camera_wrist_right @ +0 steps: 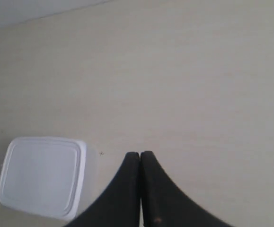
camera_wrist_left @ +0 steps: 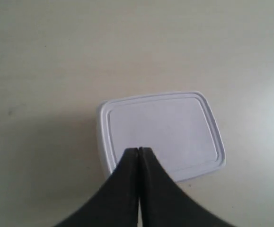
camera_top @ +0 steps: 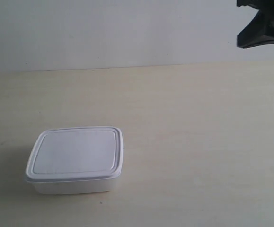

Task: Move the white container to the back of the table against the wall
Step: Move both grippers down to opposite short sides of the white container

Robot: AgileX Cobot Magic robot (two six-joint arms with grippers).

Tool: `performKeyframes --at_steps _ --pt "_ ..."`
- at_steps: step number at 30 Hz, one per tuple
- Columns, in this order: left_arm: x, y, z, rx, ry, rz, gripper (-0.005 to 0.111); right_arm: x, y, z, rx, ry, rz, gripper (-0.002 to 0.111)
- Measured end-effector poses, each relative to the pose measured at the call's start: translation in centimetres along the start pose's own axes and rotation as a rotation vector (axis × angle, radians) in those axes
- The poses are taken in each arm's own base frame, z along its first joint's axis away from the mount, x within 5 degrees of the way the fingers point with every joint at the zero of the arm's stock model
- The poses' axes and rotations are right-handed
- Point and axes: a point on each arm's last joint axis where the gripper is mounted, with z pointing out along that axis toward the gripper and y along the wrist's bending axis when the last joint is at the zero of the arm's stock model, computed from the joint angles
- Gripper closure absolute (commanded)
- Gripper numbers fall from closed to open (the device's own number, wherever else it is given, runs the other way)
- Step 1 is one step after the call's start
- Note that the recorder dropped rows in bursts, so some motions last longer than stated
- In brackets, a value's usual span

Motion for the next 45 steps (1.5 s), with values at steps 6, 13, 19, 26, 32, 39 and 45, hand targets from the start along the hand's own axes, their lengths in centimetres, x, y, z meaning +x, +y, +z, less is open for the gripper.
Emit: performKeyframes --at_steps 6,13,19,26,32,39,45 --pt "3.1 0.1 0.2 0.015 0.064 -0.027 0.107 0.7 2.2 4.7 -0.082 0.179 -0.055 0.108" --pt "8.1 0.6 2.5 0.080 0.199 -0.127 0.107 3.8 6.5 8.8 -0.156 0.350 -0.170 0.108" --pt "10.1 0.5 3.4 0.135 0.247 -0.205 0.107 6.5 8.9 11.6 -0.184 0.473 -0.252 0.108" --pt "10.9 0.8 4.1 0.137 0.234 -0.256 0.107 10.3 10.2 14.2 -0.192 0.589 -0.300 0.108" --pt "12.0 0.9 4.9 0.151 0.254 -0.302 0.107 12.5 10.9 15.6 -0.234 0.616 -0.263 0.108" --pt "12.1 1.5 6.9 0.130 0.308 -0.330 0.107 14.0 11.8 16.5 -0.250 0.630 -0.259 0.108" --pt "12.6 0.9 9.8 0.092 0.365 -0.282 0.107 14.6 11.6 17.8 -0.238 0.655 -0.235 0.108"
